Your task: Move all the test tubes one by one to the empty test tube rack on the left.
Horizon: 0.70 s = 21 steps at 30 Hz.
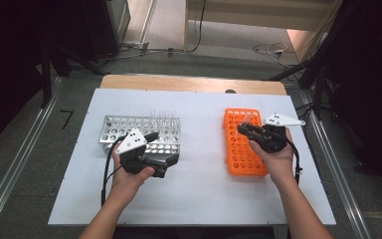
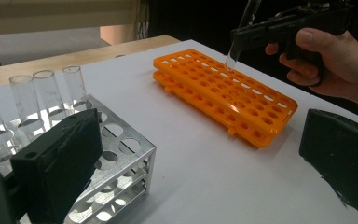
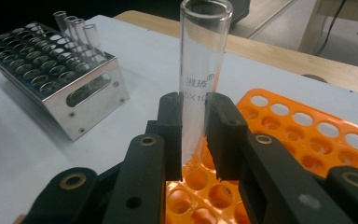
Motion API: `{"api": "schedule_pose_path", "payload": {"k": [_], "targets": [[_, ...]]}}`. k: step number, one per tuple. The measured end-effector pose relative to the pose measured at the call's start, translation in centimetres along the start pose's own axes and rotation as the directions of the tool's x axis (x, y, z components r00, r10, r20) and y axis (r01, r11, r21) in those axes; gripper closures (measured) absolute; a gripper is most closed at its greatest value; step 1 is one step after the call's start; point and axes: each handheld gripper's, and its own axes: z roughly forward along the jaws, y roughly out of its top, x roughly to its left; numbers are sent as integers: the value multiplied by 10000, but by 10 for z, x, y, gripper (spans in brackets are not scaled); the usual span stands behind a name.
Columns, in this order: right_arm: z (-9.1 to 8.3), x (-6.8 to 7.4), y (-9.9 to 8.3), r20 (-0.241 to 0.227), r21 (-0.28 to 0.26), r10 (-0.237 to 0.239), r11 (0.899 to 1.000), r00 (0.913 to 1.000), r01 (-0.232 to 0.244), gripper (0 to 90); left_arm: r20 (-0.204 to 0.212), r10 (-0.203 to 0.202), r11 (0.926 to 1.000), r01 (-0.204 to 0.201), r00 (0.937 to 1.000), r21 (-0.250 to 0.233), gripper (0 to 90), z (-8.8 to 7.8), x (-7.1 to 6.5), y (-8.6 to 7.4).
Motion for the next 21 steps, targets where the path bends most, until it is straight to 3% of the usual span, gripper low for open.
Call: {"api": "schedule_pose_path", "payload": {"k": [6, 14, 21], "targets": [[1, 15, -1, -437, 56, -3, 10000, 9990, 6, 743, 42, 76, 10000, -76, 10000, -1, 0, -1, -1, 2], [3, 40, -4, -901, 181, -386, 9990, 9952, 404, 744, 166, 167, 9999, -167, 9997, 1, 0, 2, -5, 4], [6, 60, -4, -1581, 190, -520, 9983, 9861, 557, 743, 340, 229, 9997, -229, 9992, 11, 0, 6, -11, 6]]}}
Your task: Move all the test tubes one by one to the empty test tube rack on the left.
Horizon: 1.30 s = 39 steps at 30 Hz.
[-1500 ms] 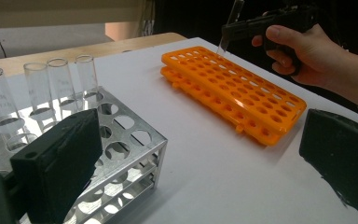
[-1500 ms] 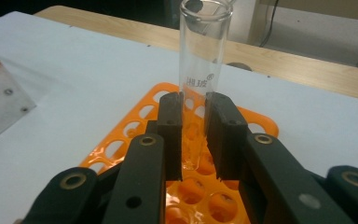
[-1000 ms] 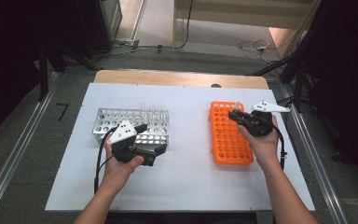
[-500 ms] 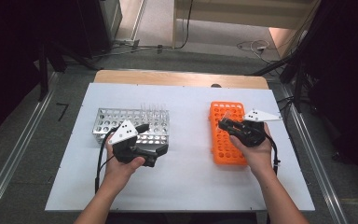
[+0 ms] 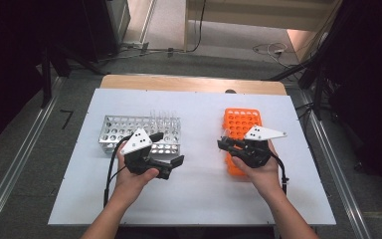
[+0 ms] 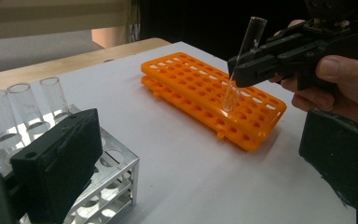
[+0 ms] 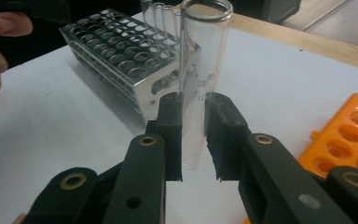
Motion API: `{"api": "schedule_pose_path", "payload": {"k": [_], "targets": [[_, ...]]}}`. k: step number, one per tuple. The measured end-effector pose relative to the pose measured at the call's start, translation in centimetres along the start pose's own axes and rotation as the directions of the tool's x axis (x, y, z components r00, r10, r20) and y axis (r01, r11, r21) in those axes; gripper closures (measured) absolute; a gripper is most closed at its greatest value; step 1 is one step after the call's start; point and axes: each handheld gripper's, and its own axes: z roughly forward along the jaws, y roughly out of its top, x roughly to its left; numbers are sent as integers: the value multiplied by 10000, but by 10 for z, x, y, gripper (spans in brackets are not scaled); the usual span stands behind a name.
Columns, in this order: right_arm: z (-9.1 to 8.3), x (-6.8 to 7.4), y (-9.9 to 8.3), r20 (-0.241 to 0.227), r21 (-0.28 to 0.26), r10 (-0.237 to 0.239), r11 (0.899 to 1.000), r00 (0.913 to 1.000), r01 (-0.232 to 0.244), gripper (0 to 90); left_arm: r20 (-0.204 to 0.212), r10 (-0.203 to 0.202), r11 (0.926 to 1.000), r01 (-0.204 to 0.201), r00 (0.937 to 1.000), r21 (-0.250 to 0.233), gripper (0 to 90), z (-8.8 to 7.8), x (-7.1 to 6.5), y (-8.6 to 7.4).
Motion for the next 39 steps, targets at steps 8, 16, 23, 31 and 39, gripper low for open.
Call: {"api": "schedule_pose_path", "payload": {"k": [8, 16, 23, 31, 39], "targets": [[4, 15, 3, -687, -43, 26, 10000, 9976, -29, 744, 109, 69, 10000, -68, 9999, -41, 0, 1, -5, 4], [10, 32, 4, -1067, 100, -258, 9996, 9940, 270, 743, 460, 129, 9999, -126, 9989, -51, 4, 6, -13, 7], [20, 44, 1, -1488, 307, -338, 9988, 9883, 388, 743, 650, 84, 10000, -82, 9978, -27, 68, 10, -18, 9], [27, 56, -1, -1665, 482, -559, 9967, 9845, 648, 744, 600, 235, 9996, -244, 9979, 147, 197, 16, -29, 11], [30, 64, -1, -1772, 558, -785, 9944, 9810, 896, 744, 604, 431, 9984, -452, 9972, 347, 434, 22, -37, 10]]}}
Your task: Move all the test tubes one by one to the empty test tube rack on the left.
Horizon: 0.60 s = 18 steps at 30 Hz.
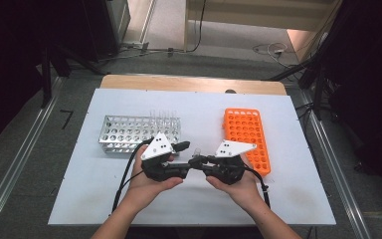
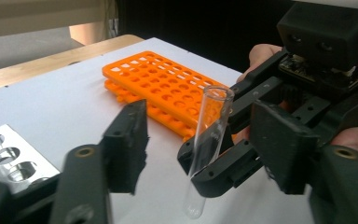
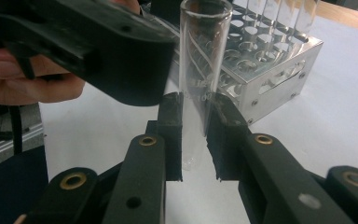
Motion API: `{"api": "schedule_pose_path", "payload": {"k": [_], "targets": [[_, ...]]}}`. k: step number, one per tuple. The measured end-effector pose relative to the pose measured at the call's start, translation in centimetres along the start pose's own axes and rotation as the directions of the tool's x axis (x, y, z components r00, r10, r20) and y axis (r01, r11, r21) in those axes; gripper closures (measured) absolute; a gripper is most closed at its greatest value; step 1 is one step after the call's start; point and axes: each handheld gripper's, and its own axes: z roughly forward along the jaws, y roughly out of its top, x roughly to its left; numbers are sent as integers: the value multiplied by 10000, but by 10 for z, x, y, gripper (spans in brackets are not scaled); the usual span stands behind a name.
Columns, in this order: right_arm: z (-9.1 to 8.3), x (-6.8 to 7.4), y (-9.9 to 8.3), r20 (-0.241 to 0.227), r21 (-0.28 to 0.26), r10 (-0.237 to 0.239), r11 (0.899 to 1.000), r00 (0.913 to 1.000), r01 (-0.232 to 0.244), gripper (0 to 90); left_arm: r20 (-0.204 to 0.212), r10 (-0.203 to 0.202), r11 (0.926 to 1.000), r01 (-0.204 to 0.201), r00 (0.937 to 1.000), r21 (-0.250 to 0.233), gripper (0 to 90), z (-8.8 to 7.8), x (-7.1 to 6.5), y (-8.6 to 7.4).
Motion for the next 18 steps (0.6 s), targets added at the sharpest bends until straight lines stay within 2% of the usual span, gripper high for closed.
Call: {"api": "schedule_pose_path", "payload": {"k": [2, 8, 12, 15, 18], "targets": [[1, 2, 0, -34, 64, -49, 10000, 10000, 49, 744, -76, 50, 10000, -50, 10000, 19, 509, 1, -1, 0], [4, 5, 0, -122, 149, -119, 9998, 9999, 121, 744, 39, 195, 9998, -195, 9998, -7, 638, 1, -4, 0], [5, 6, 0, -105, 167, -183, 9997, 9998, 184, 743, -60, 248, 9996, -248, 9997, 98, 698, 3, -5, 0], [5, 6, 0, -108, 165, -175, 9997, 9998, 176, 744, 26, 274, 9996, -274, 9996, 30, 737, 3, -5, 0], [5, 6, 0, -109, 147, -177, 9997, 9998, 179, 744, -16, 289, 9996, -289, 9996, 17, 744, 2, -4, 0]]}}
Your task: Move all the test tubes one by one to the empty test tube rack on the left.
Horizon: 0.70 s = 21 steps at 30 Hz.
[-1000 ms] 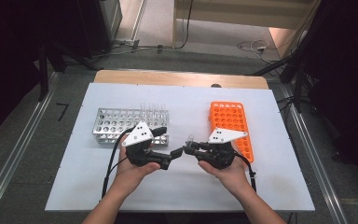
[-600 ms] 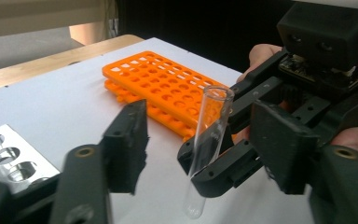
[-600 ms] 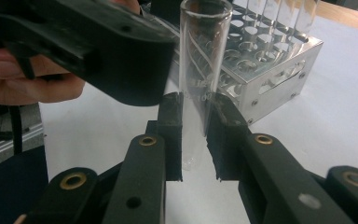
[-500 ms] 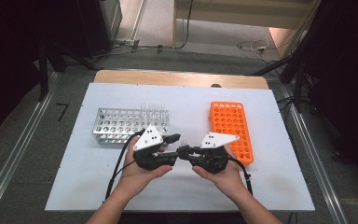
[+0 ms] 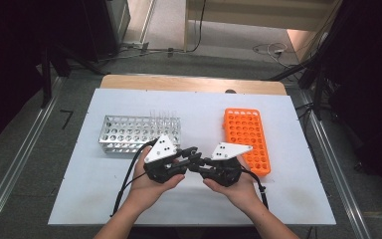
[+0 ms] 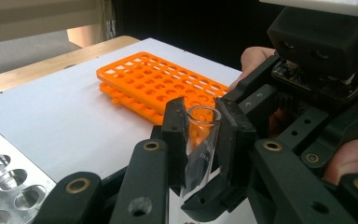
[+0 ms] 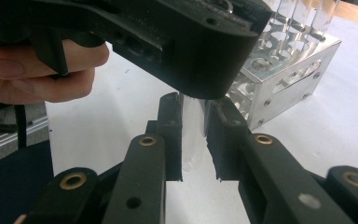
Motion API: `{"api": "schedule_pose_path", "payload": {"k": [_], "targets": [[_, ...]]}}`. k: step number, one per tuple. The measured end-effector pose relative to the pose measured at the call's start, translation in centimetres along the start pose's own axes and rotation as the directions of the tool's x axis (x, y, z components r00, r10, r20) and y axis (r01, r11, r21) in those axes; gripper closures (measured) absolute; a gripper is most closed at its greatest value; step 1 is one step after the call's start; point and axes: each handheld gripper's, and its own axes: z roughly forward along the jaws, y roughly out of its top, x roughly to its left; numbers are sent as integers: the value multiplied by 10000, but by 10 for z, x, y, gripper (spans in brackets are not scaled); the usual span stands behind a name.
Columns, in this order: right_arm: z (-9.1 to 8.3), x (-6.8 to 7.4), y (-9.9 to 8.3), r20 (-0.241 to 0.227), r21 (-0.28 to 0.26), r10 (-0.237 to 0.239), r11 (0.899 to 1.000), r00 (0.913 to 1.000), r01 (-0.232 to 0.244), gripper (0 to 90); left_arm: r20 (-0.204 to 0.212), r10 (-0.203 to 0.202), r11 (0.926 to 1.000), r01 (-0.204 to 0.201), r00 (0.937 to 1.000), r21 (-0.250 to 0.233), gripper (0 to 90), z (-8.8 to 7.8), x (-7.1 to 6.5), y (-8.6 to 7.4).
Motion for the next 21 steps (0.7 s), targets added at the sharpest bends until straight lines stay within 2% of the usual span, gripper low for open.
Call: {"api": "schedule_pose_path", "payload": {"k": [7, 16, 21], "targets": [[0, -3, -1, -178, -23, 125, 9999, 9998, -125, 727, -47, -57, 10000, 57, 10000, 4, 752, 0, 0, 1], [-11, -11, -1, -91, -544, 71, 9985, 9999, -76, 451, -302, -207, 9995, 199, 9993, -249, 753, -8, 9, 5], [-19, -18, -1, 282, -750, 150, 9971, 9995, -129, 199, -499, -199, 9994, 184, 9986, -301, 753, -12, 15, 9]]}}
